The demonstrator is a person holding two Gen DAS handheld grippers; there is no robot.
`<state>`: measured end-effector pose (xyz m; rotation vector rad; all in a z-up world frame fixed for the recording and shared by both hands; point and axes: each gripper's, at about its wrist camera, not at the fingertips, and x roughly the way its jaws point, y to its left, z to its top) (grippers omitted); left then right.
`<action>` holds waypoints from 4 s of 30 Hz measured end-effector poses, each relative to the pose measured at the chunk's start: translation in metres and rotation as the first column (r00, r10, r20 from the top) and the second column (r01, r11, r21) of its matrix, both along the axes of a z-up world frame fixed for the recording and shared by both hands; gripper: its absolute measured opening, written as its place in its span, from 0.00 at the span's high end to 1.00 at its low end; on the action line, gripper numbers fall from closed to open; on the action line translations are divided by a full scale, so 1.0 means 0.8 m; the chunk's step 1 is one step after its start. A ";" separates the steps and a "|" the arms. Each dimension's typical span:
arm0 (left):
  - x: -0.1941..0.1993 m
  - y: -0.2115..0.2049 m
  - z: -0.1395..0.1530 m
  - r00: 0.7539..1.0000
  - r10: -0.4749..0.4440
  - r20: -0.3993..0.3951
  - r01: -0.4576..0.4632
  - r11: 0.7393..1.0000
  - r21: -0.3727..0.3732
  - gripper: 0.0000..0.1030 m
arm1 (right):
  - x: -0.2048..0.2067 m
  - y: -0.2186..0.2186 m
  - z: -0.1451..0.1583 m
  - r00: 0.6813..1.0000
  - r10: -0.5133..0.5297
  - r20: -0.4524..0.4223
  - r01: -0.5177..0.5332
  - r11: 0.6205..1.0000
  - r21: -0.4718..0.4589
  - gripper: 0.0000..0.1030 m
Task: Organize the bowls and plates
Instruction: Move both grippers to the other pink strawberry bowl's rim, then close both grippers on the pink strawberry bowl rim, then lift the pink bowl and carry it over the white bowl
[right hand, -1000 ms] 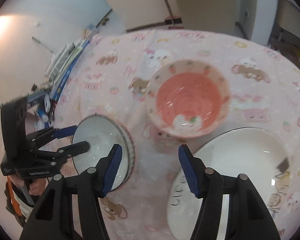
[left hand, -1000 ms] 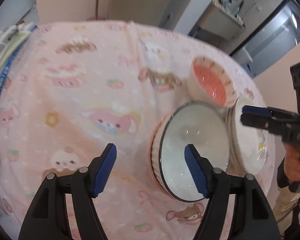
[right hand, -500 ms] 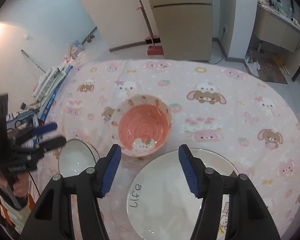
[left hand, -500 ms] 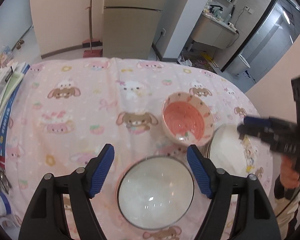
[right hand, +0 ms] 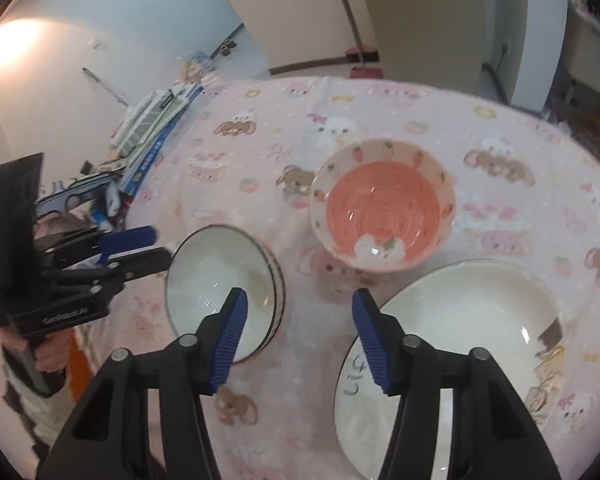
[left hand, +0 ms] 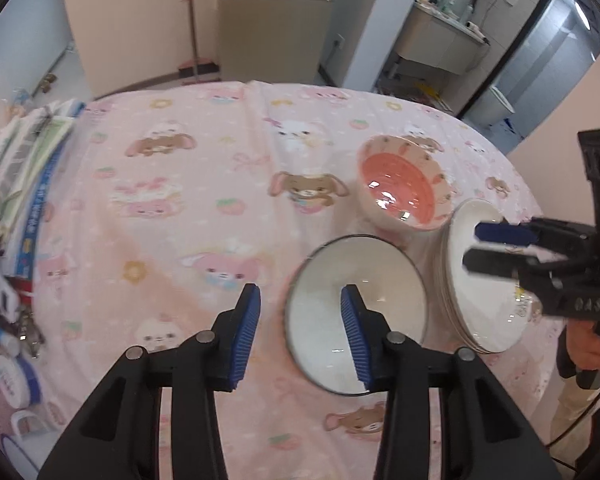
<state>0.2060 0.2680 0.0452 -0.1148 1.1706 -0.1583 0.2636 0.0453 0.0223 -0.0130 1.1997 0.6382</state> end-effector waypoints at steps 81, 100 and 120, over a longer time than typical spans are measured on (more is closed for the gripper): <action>-0.035 -0.017 0.042 1.000 0.016 -0.013 -0.016 1.000 0.019 0.93 | -0.054 0.053 0.047 0.999 0.050 0.020 -0.049 0.998 -0.031 0.91; -0.027 -0.022 -0.026 0.996 0.015 -0.085 -0.009 0.997 0.078 0.92 | -0.045 0.070 -0.014 0.997 0.081 -0.002 -0.081 0.991 -0.111 0.90; -0.019 -0.023 -0.052 0.996 -0.009 -0.093 0.019 0.994 0.103 0.88 | -0.039 0.085 -0.032 0.995 0.089 0.035 -0.082 0.981 -0.174 0.91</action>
